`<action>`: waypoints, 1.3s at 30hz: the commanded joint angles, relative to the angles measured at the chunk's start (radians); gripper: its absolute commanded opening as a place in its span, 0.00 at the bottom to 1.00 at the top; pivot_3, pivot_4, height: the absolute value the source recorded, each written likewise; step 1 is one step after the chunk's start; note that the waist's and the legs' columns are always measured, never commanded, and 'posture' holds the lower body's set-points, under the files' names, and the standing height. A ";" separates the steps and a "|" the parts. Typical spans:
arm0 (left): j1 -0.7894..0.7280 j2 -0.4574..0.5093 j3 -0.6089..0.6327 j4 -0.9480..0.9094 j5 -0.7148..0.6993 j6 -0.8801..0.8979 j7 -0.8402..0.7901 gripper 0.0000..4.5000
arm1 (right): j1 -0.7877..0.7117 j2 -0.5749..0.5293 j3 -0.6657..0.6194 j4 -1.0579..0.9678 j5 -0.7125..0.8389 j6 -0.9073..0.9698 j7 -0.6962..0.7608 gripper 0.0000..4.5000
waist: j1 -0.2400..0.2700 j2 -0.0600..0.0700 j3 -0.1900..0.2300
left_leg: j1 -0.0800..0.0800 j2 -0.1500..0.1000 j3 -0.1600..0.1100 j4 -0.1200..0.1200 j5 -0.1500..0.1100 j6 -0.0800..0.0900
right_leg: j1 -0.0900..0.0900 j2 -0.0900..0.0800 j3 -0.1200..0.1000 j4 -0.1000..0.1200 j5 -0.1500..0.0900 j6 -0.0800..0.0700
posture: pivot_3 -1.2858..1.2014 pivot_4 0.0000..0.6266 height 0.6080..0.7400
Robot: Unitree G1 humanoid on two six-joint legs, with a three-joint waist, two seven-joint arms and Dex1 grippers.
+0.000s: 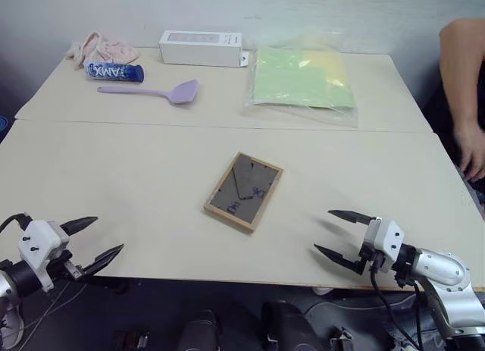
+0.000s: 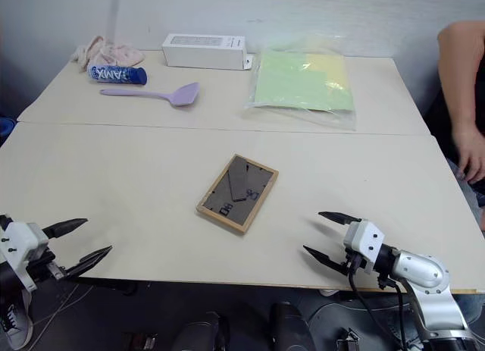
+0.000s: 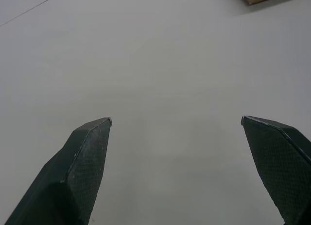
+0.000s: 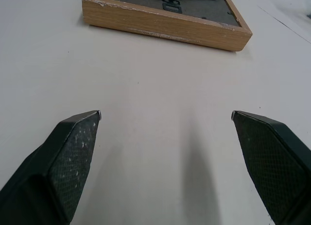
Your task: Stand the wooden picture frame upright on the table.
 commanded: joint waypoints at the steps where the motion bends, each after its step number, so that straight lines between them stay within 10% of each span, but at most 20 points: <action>1: 0.008 -0.002 0.008 -0.021 0.002 0.000 0.001 1.00 | -0.005 0.007 -0.001 -0.020 0.007 -0.024 -0.004 0.99 | 0.000 0.000 0.000 | 0.000 0.000 0.000 0.000 0.000 0.000 | 0.000 0.000 0.000 0.000 0.000 0.000 | 0.52 0.24 1.00; 8: -0.133 0.024 -0.084 -0.119 -0.043 0.175 0.058 0.86 | -0.064 0.036 0.074 -0.133 0.048 0.138 -0.033 0.85 | 0.000 0.000 0.000 | 0.000 0.000 0.000 0.001 0.000 -0.001 | 0.000 0.000 0.000 0.002 0.000 0.000 | 0.52 0.24 1.00; 19: -0.613 -0.080 -0.496 0.117 0.207 0.190 0.172 0.12 | -0.283 0.143 0.272 -0.064 -0.196 0.229 -0.192 0.02 | 0.001 0.000 0.000 | -0.004 -0.001 0.000 0.005 0.002 -0.004 | -0.003 0.001 -0.001 0.008 0.000 0.001 | 0.52 0.24 1.00; 21: -0.681 -0.119 -0.545 0.179 0.225 0.185 0.165 0.01 | -0.318 0.167 0.289 -0.021 -0.236 0.228 -0.233 0.00 | 0.001 0.000 0.000 | -0.003 -0.001 0.001 0.006 0.002 -0.004 | -0.002 0.002 -0.001 0.009 0.001 0.001 | 0.52 0.24 1.00; 39: -0.616 -0.196 -0.659 0.063 0.208 0.208 0.054 0.01 | -0.459 0.183 0.308 0.094 -0.258 0.221 -0.177 0.00 | 0.001 0.000 0.000 | -0.004 -0.001 0.001 0.008 0.002 -0.003 | -0.003 0.002 0.000 0.010 0.001 0.001 | 0.52 0.24 1.00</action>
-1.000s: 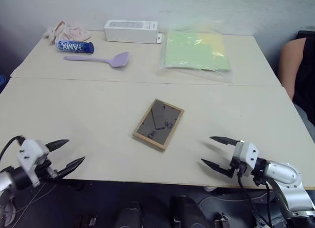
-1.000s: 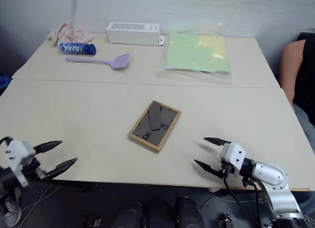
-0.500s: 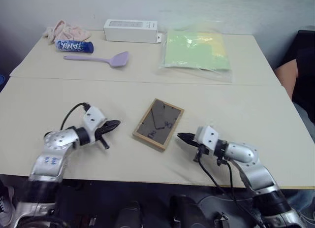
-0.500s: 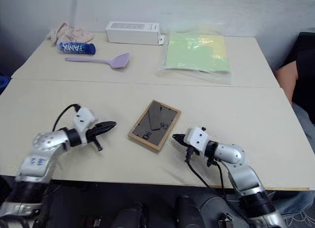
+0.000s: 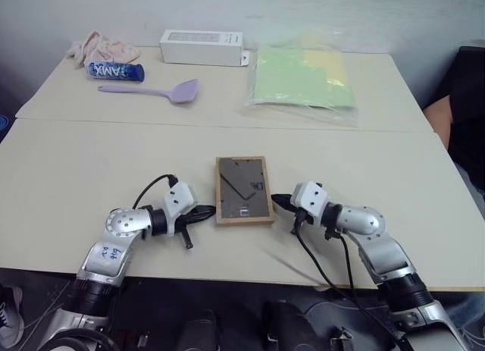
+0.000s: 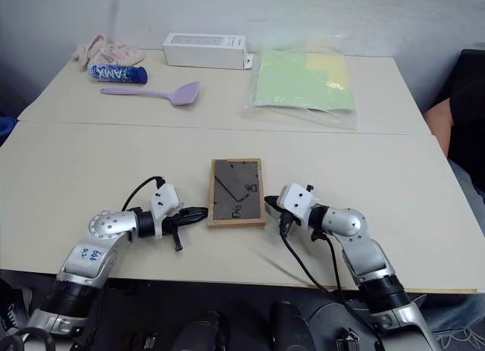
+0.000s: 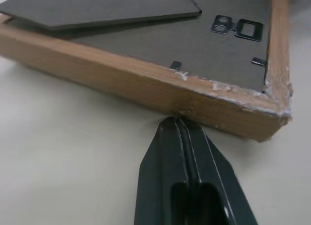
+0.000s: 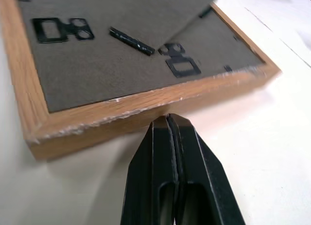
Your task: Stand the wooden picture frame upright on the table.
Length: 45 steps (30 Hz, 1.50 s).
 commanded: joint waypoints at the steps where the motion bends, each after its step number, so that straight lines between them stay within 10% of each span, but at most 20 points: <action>1: 0.015 0.002 0.011 -0.042 0.001 0.008 0.020 0.01 | -0.019 -0.008 0.003 -0.013 0.013 -0.021 0.030 0.00 | 0.000 0.000 0.000 | 0.000 0.000 0.000 0.000 0.000 0.000 | 0.000 0.000 0.000 0.000 0.000 0.000 | 0.52 0.24 1.00; 8: 0.038 0.070 0.134 -0.097 -0.122 0.274 0.041 0.01 | 0.001 -0.063 -0.024 -0.058 0.035 -0.003 0.088 0.00 | -0.003 0.000 0.000 | 0.000 0.000 0.000 0.000 0.000 0.000 | 0.000 0.000 0.000 0.001 0.000 0.000 | 0.52 0.24 1.00; 15: -0.064 0.178 0.328 -0.160 -0.560 1.144 0.028 0.38 | 0.025 -0.131 -0.008 -0.146 0.064 0.021 0.165 0.00 | 0.002 0.000 0.000 | 0.001 0.000 -0.001 0.000 0.000 0.000 | 0.001 0.000 0.000 0.000 0.000 0.000 | 0.52 0.24 1.00; 21: -0.249 0.064 0.340 0.034 -0.647 1.357 0.272 0.77 | 0.024 -0.116 0.020 -0.132 0.030 0.015 0.153 0.00 | 0.019 -0.001 0.000 | 0.000 -0.001 -0.002 0.001 0.000 0.000 | 0.001 0.000 0.000 0.000 0.000 0.000 | 0.52 0.24 1.00; 41: -0.417 -0.186 0.309 0.334 -0.926 1.357 0.724 0.77 | -0.007 -0.084 0.053 -0.114 -0.023 -0.005 0.129 0.00 | 0.028 -0.001 -0.001 | 0.001 -0.003 -0.002 0.002 0.001 -0.001 | 0.002 -0.001 -0.001 0.001 0.000 0.001 | 0.52 0.24 1.00; 45: -0.418 -0.194 0.333 0.354 -0.932 1.357 0.756 0.59 | 0.002 -0.088 0.048 -0.119 -0.026 -0.007 0.125 0.00 | 0.027 -0.001 -0.001 | 0.001 -0.003 -0.002 0.002 0.001 -0.002 | 0.002 -0.001 -0.001 0.001 0.000 0.001 | 0.52 0.24 1.00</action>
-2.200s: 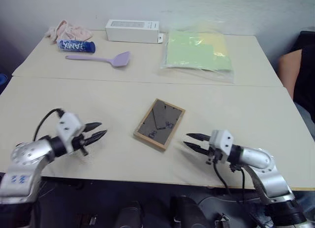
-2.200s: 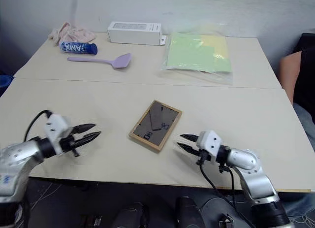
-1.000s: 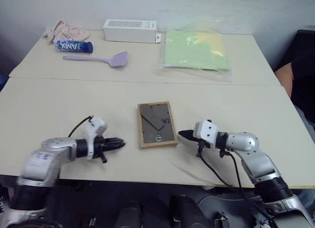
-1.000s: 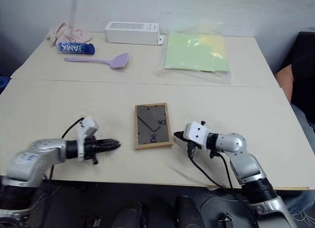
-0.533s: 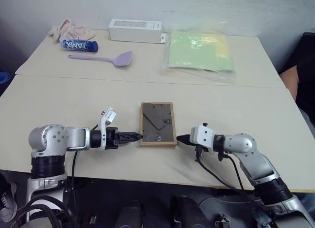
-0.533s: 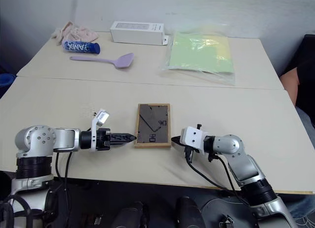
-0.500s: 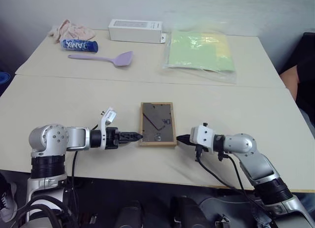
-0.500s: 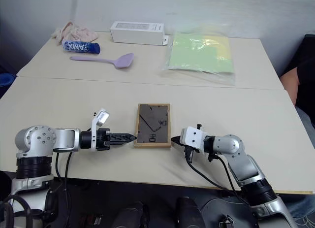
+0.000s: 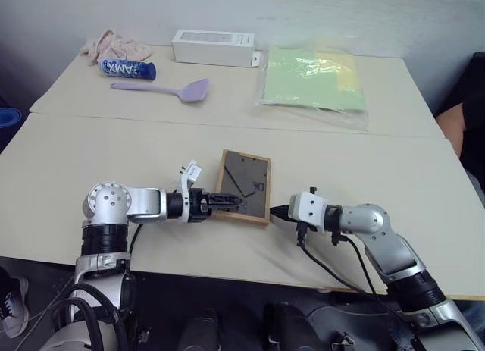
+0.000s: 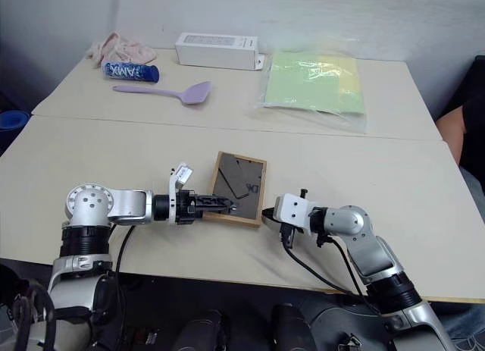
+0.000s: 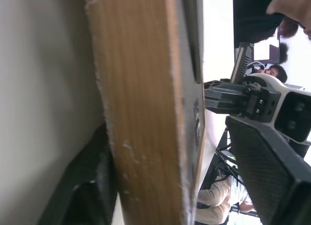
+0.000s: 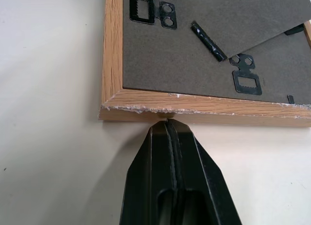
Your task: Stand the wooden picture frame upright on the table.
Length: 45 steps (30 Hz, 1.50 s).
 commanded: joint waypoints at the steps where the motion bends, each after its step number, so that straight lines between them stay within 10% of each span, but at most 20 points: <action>1: 0.008 -0.016 0.011 0.028 -0.008 0.012 0.033 0.52 | 0.004 -0.002 -0.010 -0.030 0.008 -0.025 -0.009 0.00 | 0.000 0.000 0.000 | 0.000 0.000 0.000 0.000 0.000 0.000 | 0.000 0.000 0.000 0.000 0.000 0.000 | 0.52 0.24 1.00; 5: 0.026 -0.023 0.070 0.008 -0.011 0.012 0.027 0.30 | 0.023 -0.020 -0.042 -0.034 0.041 -0.027 0.006 0.00 | -0.002 0.000 0.000 | 0.000 0.000 0.000 0.000 0.000 0.000 | 0.000 0.000 0.000 0.000 0.000 0.000 | 0.52 0.24 1.00; 10: 0.155 0.017 0.027 -0.239 0.076 -0.237 -0.176 0.28 | 0.036 -0.021 -0.173 -0.136 0.366 0.150 0.115 0.12 | -0.009 0.000 0.000 | 0.000 0.001 0.000 0.000 0.000 -0.001 | 0.000 0.001 0.000 0.000 0.000 0.000 | 0.52 0.24 1.00; 22: 0.322 0.151 -0.247 -0.402 0.391 -0.778 -0.618 0.28 | -0.192 0.073 -0.119 -0.107 0.484 0.485 0.025 0.99 | -0.022 0.000 0.000 | 0.001 0.002 0.000 -0.003 0.002 -0.003 | 0.000 0.001 0.001 -0.004 0.000 -0.001 | 0.52 0.24 1.00; 34: 0.301 0.131 -0.187 -0.390 0.317 -0.659 -0.613 0.28 | -0.171 0.121 -0.086 -0.176 0.511 0.359 0.192 0.99 | -0.019 0.000 0.000 | -0.002 0.002 -0.001 -0.002 0.000 0.001 | -0.001 0.000 0.000 -0.002 0.000 0.000 | 0.52 0.24 1.00; 45: 0.133 0.219 -0.062 -0.166 -0.142 0.010 -0.466 0.28 | -0.084 0.038 -0.247 -0.043 0.390 -0.080 0.201 0.99 | -0.029 -0.001 0.000 | -0.002 0.002 0.000 -0.003 0.000 0.001 | -0.001 0.001 0.001 -0.002 0.000 0.000 | 0.52 0.24 1.00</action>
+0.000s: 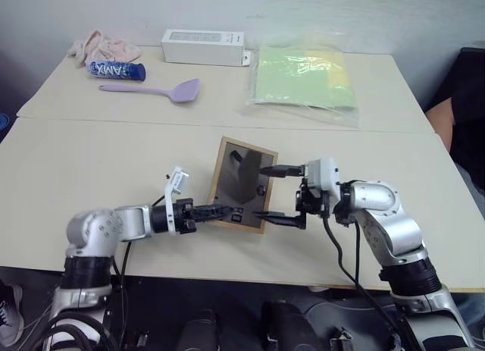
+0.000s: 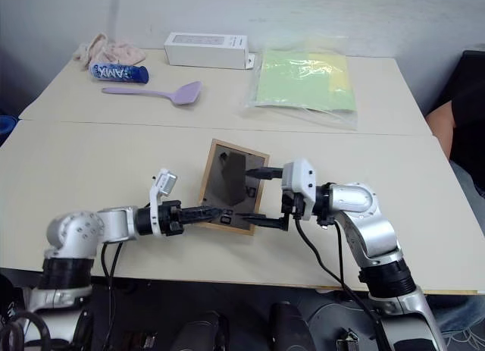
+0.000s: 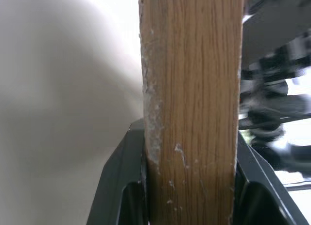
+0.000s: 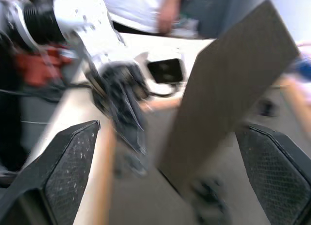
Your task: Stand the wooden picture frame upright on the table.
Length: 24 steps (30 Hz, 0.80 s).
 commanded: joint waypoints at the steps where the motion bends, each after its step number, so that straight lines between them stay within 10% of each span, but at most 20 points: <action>1: -0.029 0.082 -0.012 0.099 -0.244 0.095 0.046 0.28 | 0.004 -0.040 -0.095 0.026 -0.010 -0.176 0.018 0.99 | -0.004 0.000 0.000 | 0.000 0.000 0.000 0.000 0.000 0.000 | 0.000 0.000 0.000 0.000 0.000 0.000 | 0.52 0.24 1.00; 15: -0.090 0.195 -0.213 0.290 -0.822 0.045 0.400 0.28 | -0.131 0.026 0.014 0.418 -0.568 -1.065 -0.250 0.99 | -0.003 0.000 0.000 | 0.001 0.000 0.000 0.001 0.001 -0.002 | 0.000 0.000 0.000 0.000 0.000 0.000 | 0.52 0.24 1.00; 24: -0.097 0.219 -0.245 0.273 -0.871 0.024 0.404 0.28 | -0.185 0.041 0.034 0.581 -0.805 -1.178 -0.573 0.43 | -0.003 0.000 0.000 | 0.001 0.000 0.000 0.002 0.002 -0.003 | -0.001 0.000 0.001 0.003 0.000 -0.001 | 0.52 0.24 1.00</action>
